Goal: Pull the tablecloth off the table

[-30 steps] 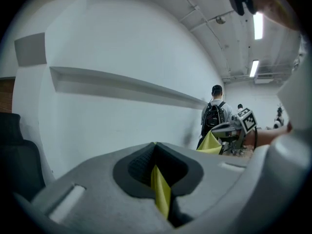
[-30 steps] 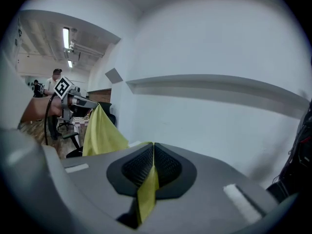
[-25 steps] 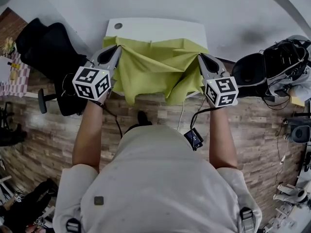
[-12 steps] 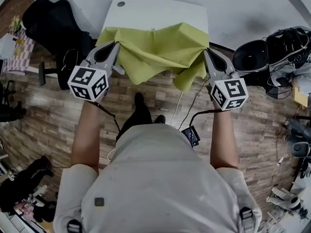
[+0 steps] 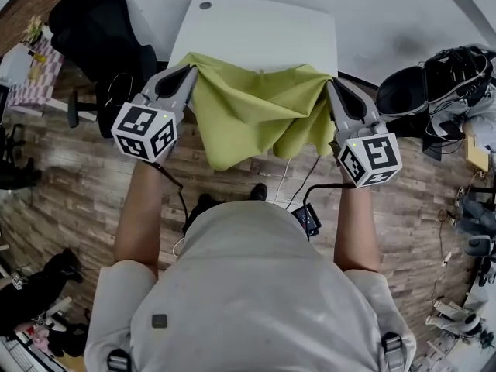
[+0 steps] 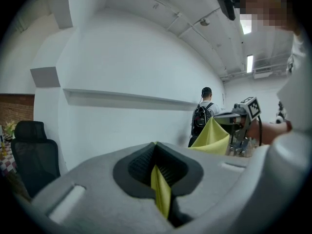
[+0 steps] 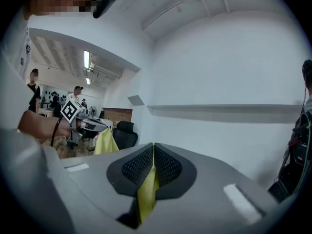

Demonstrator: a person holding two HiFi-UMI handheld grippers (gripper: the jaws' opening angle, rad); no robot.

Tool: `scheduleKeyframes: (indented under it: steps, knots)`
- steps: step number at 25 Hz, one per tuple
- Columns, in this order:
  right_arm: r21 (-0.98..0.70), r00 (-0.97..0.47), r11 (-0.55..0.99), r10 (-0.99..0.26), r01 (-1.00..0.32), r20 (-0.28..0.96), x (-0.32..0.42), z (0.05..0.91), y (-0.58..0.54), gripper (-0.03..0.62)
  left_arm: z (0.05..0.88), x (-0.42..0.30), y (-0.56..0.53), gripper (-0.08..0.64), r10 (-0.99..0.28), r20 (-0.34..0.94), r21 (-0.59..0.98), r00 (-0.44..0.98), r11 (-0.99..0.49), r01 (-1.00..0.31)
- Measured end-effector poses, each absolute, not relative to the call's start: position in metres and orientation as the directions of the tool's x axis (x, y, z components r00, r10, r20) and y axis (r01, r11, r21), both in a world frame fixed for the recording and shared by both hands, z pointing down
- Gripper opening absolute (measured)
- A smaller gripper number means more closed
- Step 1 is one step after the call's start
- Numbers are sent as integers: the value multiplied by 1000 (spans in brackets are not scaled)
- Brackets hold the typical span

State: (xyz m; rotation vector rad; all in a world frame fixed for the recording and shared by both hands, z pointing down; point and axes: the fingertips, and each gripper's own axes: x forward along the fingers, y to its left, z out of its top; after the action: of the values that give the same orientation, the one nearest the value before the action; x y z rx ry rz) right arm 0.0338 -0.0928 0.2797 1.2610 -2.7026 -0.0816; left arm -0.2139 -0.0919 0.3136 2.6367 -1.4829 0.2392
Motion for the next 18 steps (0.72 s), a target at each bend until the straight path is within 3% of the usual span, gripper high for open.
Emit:
scheduleKeyframes:
  steps: [18]
  knots:
    - [141, -507, 515, -857, -846, 87, -101, 257, 47, 15, 272, -351, 20, 2, -742, 100, -7, 663, -667, -745]
